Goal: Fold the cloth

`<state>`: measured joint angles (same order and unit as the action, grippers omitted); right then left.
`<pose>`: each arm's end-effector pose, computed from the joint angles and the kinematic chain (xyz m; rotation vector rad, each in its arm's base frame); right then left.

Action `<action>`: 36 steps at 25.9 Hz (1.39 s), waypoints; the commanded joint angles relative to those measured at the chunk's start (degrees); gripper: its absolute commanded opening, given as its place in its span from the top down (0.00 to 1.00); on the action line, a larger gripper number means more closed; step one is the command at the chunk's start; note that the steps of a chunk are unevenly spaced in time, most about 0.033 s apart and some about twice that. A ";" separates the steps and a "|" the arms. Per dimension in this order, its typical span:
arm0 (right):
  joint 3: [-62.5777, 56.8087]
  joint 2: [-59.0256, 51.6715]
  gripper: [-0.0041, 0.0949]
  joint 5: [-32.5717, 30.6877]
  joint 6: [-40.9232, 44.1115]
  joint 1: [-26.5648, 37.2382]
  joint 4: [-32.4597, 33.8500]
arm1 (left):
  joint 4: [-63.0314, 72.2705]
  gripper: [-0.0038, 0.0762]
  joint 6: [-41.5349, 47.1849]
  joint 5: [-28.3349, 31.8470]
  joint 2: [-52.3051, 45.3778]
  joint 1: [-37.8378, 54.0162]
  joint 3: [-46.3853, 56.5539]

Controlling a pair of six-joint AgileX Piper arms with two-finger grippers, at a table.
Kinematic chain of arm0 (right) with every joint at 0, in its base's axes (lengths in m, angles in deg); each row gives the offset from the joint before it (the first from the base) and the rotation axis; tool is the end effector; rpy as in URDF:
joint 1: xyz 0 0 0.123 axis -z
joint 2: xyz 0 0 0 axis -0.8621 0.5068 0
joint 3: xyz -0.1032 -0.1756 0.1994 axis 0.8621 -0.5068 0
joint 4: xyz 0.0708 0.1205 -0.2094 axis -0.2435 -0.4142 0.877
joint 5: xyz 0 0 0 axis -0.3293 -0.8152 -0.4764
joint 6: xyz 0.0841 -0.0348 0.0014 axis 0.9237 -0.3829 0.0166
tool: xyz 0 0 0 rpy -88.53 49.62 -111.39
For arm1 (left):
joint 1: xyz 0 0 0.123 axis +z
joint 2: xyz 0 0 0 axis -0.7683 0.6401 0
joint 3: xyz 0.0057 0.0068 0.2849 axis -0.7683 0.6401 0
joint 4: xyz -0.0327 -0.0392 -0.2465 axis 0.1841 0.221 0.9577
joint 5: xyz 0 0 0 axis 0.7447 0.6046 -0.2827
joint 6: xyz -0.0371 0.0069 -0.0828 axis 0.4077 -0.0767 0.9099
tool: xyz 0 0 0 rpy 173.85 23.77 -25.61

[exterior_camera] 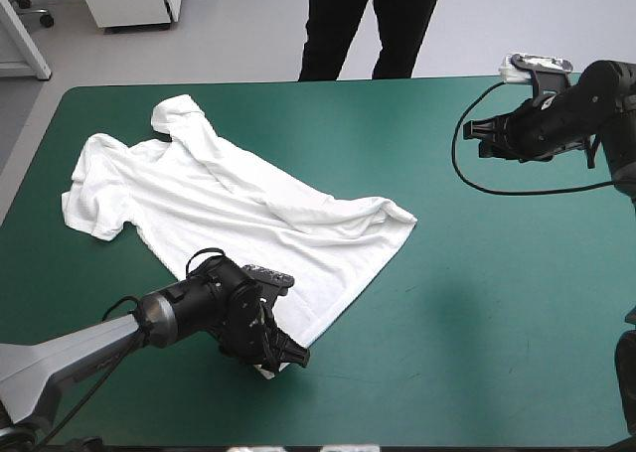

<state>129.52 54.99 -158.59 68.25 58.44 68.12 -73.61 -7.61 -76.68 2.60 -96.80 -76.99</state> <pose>0.3322 0.0280 0.4082 -0.0224 2.5714 0.3420 0.1662 -0.1865 0.2011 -0.5901 -3.0732 0.1479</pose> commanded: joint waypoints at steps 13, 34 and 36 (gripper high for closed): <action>1.48 -1.94 0.54 0.08 -1.99 -12.76 8.06 | 2.47 0.96 -0.84 7.32 2.35 -0.25 0.81; 1.48 16.28 0.32 1.21 2.24 -17.83 9.53 | 2.69 0.96 -3.64 5.90 2.35 -0.25 0.81; 1.48 17.57 0.32 1.48 2.24 -17.83 8.85 | 2.69 0.96 -3.64 5.90 2.35 -0.25 0.81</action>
<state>129.52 74.23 -157.94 71.04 40.66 78.12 -73.60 -11.37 -75.76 3.04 -96.68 -77.28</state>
